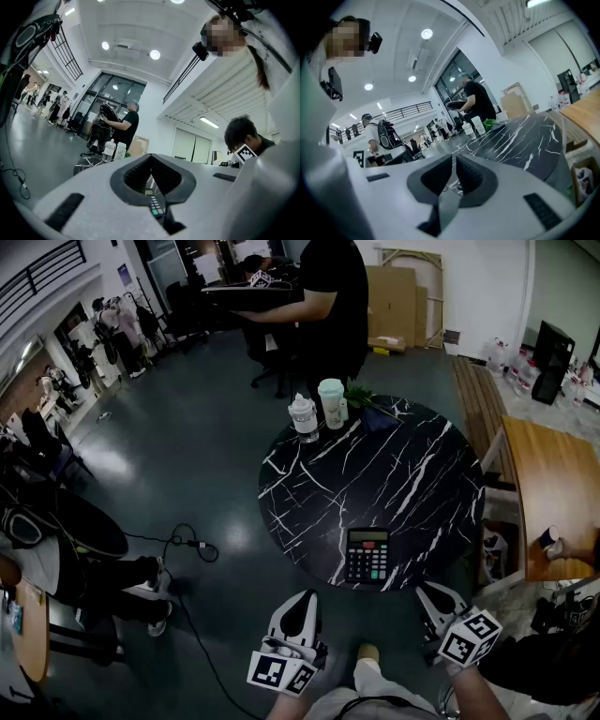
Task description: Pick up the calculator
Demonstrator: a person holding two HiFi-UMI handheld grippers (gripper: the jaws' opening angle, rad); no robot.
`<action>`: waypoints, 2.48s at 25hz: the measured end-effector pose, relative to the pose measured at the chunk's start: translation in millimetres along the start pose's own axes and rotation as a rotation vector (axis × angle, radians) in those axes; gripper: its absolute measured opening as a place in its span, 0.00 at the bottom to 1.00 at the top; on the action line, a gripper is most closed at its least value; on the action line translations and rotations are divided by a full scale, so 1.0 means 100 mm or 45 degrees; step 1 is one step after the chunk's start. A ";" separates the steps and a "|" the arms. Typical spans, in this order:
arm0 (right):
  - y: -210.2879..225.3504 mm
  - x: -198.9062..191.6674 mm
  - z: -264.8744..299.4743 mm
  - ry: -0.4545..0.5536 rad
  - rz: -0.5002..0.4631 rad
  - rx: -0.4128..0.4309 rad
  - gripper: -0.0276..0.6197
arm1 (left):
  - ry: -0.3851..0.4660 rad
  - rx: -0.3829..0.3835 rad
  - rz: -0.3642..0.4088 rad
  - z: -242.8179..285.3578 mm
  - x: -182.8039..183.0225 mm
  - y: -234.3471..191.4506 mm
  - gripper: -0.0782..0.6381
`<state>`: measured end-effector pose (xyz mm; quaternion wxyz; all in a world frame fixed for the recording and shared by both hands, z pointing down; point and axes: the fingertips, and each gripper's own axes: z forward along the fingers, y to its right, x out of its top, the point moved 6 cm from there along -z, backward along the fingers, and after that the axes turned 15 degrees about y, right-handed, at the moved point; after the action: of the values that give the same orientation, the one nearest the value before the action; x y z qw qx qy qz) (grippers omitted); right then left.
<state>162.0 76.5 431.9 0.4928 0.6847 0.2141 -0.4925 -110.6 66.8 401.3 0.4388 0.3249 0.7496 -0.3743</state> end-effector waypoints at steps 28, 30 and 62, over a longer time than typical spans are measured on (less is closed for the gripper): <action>1.53 -0.85 1.84 -0.805 0.248 0.186 0.29 | -0.053 0.016 -0.006 0.87 -1.15 -0.73 0.12; 1.54 -0.88 1.89 -0.834 0.317 0.201 0.29 | -0.056 0.025 -0.009 0.85 -1.20 -0.76 0.12; 1.28 -0.61 1.84 -0.672 0.637 0.365 0.12 | -0.046 0.071 -0.072 0.78 -0.99 -0.80 0.12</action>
<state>150.7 -128.6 540.5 0.5352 0.6273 -0.1646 -0.5413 -103.6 -55.4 486.9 0.4321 0.3089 0.7397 -0.4131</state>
